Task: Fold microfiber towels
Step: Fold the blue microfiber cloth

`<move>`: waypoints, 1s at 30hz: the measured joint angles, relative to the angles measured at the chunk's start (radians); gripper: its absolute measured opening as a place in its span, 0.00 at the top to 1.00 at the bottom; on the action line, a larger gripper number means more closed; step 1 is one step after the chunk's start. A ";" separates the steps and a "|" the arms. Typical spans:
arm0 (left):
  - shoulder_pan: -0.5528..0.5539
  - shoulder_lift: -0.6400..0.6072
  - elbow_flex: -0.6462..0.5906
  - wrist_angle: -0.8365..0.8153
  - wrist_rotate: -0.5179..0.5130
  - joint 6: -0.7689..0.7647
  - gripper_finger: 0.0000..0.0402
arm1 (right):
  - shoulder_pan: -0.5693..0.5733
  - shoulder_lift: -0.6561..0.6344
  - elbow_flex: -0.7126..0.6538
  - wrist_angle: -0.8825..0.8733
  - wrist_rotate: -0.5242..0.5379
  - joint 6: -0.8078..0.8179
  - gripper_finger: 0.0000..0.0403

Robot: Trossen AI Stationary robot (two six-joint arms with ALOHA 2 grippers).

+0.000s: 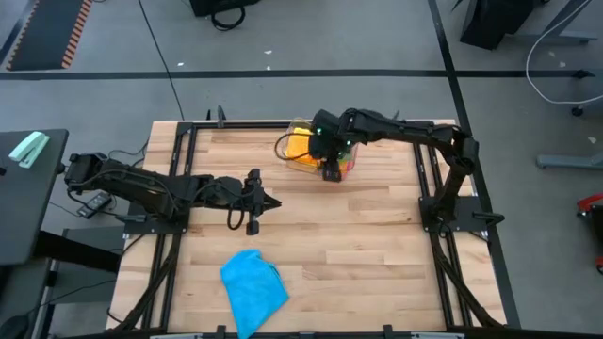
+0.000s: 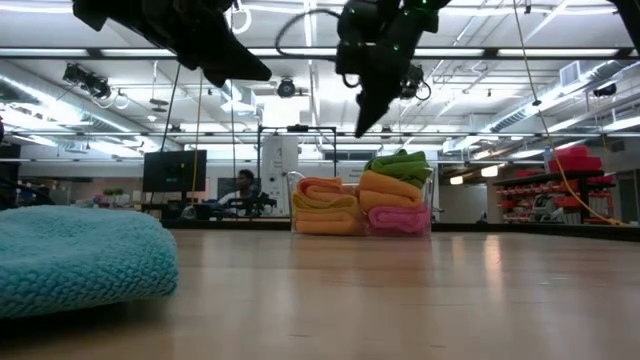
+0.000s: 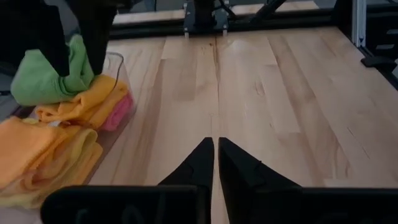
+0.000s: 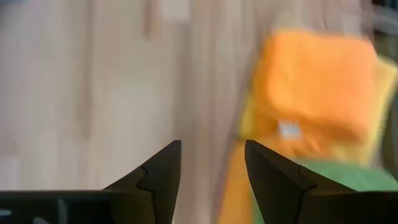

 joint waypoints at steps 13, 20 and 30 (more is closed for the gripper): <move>-0.105 0.000 0.000 -0.081 0.108 -0.196 0.93 | 0.232 0.000 -0.081 0.217 -0.034 0.058 0.56; -0.159 0.003 0.000 -0.202 0.156 -0.514 0.89 | 0.331 0.000 -0.213 0.402 -0.033 0.051 0.56; -0.271 0.003 0.000 -0.341 0.209 -0.726 0.84 | 0.415 0.000 -0.432 0.719 -0.032 0.049 0.56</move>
